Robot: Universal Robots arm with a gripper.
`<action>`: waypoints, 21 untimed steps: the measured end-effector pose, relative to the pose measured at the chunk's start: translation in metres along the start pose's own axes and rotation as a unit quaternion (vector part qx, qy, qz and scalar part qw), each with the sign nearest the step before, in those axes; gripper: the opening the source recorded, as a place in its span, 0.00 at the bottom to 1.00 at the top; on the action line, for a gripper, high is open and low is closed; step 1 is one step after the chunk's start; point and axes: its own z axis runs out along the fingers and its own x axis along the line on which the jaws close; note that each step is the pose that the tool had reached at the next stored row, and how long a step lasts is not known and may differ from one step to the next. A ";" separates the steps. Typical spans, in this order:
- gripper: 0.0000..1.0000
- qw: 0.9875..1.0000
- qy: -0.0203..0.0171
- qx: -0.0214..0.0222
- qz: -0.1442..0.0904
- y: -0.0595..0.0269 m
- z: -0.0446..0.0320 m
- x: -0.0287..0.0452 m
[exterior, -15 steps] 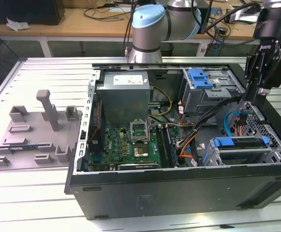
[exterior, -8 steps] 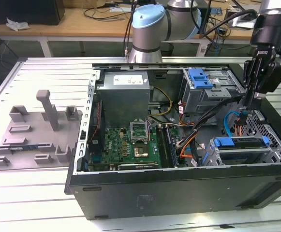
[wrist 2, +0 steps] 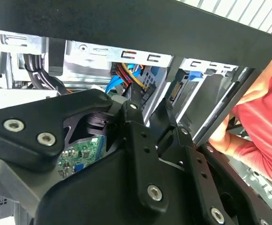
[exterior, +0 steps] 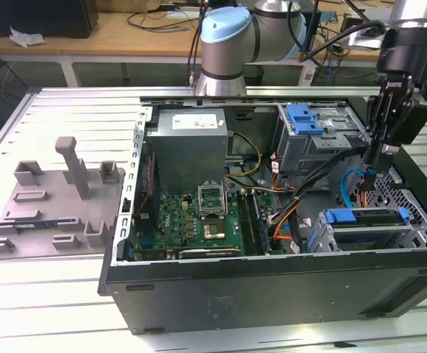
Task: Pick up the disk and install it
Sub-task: 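Insert the first disk wire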
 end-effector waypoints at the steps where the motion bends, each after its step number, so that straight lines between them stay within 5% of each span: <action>1: 0.35 1.000 0.000 0.000 0.000 0.0000 0.0009 -0.0005; 9: 0.35 1.000 -0.004 0.014 0.011 -0.0001 0.0034 -0.0019; 14: 0.35 1.000 -0.005 0.007 0.025 0.0002 0.0045 -0.0024; 21: 0.35 1.000 -0.001 0.007 0.028 0.0002 0.0045 -0.0024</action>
